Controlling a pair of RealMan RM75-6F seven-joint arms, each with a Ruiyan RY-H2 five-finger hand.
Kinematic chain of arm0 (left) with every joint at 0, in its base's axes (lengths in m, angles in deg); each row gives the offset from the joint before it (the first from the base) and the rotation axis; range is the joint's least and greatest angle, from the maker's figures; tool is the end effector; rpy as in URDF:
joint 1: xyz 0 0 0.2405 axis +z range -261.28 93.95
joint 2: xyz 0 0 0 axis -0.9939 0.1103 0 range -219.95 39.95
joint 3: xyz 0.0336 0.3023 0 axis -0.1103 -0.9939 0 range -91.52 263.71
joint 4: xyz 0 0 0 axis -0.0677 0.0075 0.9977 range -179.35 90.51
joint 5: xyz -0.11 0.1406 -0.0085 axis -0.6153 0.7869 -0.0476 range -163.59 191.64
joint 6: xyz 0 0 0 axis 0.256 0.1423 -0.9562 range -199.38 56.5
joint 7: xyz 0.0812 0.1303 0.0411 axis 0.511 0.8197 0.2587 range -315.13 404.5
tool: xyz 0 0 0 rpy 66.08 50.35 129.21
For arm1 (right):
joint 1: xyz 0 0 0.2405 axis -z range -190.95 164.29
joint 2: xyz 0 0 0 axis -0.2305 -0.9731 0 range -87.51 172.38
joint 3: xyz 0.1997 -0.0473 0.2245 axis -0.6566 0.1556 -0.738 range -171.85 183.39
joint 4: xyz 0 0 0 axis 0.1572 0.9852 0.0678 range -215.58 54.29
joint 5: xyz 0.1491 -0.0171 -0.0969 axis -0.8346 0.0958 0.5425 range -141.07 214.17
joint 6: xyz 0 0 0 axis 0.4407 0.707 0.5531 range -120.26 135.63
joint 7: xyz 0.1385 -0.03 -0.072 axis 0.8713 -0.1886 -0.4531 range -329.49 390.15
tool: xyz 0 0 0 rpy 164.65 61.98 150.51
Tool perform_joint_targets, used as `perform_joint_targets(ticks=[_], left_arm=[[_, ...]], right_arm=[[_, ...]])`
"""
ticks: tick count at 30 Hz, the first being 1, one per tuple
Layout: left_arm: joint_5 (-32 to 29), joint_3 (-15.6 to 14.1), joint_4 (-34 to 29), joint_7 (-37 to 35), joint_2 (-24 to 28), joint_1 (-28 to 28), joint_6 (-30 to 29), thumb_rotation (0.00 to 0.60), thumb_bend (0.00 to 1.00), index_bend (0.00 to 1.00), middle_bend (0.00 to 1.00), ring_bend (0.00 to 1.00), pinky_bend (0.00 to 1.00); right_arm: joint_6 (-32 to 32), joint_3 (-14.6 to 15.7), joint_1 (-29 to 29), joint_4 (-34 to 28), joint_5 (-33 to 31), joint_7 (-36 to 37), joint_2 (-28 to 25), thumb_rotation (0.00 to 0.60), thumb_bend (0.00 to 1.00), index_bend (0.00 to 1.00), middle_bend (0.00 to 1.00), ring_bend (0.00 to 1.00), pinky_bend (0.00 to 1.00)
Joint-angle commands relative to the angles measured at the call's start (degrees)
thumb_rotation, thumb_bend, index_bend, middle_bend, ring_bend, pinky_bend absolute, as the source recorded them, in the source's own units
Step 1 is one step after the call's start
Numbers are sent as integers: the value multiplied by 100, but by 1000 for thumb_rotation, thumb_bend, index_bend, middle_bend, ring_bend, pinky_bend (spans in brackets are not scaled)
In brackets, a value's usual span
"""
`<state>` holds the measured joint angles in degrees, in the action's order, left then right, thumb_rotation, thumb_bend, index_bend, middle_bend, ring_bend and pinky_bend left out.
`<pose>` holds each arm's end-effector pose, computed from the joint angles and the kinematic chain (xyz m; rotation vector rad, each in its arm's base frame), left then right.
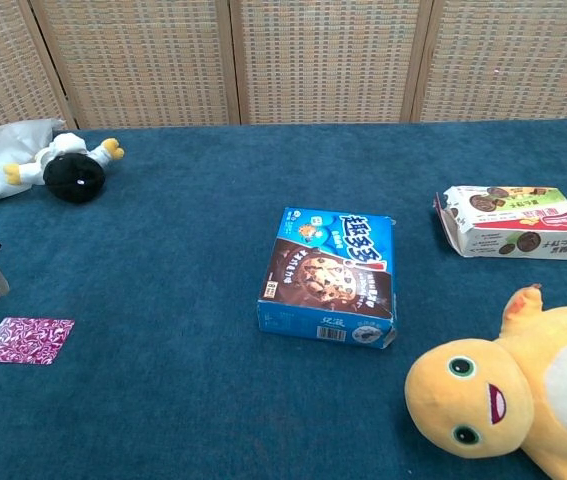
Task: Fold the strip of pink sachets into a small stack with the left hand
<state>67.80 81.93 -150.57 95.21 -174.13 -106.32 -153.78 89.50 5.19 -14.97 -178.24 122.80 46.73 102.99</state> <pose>-0.2890 0.2408 0.0497 -1.6449 -0.9231 -0.3899 -0.3439 -0.1689 0.2084 1.2698 -1.2503 1.0358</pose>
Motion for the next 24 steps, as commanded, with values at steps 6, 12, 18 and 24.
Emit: perform_joint_targets(ticks=[6,12,18,24], left_arm=[[-108,145,193,106,-114,-14,54,600,272,227,0,0,0],[-431,359,267,214,-191,-86,177,600,266,227,0,0,0],[-894,544,200,492,-247,-230,315,600,267,227,0,0,0],[-1280,702,199,586,-313,-357,427,600,270,227,0,0,0]], right_arm=[[-8,2,-3,-5,0,-14,1,600,106,43,0,0,0],[-11,0,-4,-7,-8,-18,1,600,106,43,0,0,0],[-23,1,-10,-9,-8,-21,4,600,105,43,0,0,0],[-10,2,-5,-21,-1,-16,-2,600,105,43,0,0,0]])
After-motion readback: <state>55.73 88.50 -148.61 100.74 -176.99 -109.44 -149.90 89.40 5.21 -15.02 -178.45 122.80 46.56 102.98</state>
